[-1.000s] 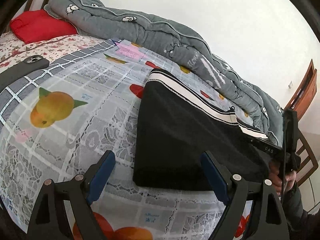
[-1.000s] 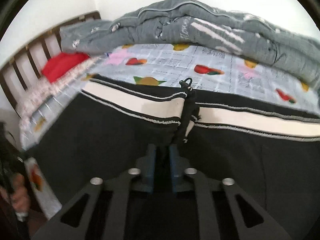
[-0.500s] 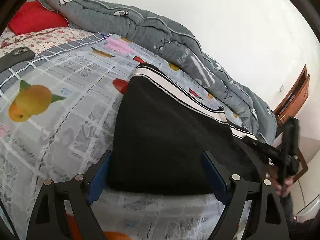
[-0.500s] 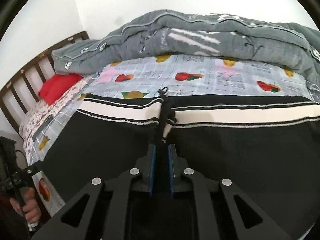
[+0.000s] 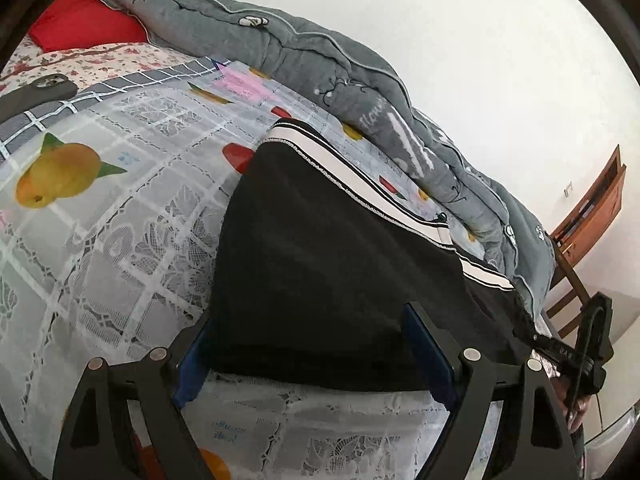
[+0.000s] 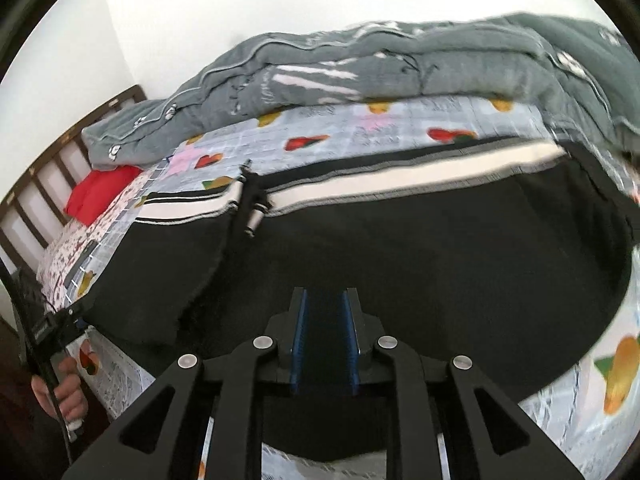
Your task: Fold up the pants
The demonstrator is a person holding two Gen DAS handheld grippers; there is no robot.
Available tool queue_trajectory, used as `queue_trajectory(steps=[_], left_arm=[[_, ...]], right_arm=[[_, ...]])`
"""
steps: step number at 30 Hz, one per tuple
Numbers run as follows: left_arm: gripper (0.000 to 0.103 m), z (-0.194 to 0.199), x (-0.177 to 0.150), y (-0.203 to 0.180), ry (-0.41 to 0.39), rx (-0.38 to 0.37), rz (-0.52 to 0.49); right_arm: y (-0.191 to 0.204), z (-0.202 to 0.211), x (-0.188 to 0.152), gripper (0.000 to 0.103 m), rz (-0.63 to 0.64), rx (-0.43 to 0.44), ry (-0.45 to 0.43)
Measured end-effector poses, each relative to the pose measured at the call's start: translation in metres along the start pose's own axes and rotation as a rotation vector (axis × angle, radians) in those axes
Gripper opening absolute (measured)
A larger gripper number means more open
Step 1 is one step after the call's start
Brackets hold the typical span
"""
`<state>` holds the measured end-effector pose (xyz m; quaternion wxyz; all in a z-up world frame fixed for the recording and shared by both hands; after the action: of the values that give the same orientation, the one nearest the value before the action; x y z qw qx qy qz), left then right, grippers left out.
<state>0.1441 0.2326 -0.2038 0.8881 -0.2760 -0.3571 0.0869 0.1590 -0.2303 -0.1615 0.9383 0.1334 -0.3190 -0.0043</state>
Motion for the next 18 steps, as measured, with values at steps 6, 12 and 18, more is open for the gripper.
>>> queue_trajectory(steps=[6,12,18], left_arm=[[0.087,-0.017,0.018,0.002,-0.026,0.006,0.064],[0.087,-0.006,0.0,-0.006,-0.003,-0.013,0.063],[0.087,-0.011,0.003,-0.011,-0.02,-0.005,0.052]], right_arm=[[-0.007,0.004,-0.013,0.018,-0.006,0.02,0.017],[-0.012,0.023,-0.028,0.028,0.029,-0.006,-0.019],[-0.027,0.027,-0.034,0.028,0.019,-0.017,-0.012]])
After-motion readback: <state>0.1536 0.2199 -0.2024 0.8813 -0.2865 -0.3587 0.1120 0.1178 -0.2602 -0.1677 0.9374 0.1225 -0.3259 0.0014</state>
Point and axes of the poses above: each gripper's, at about its wrist camera, not at the fingertips, and z roughly against the way its jaws point, y to its left, x to its top, the point moved 1 cm from there along -z, roughly the way its jaws point, and after that the axes turned 4 degrees about y, right-handed, at the moved point
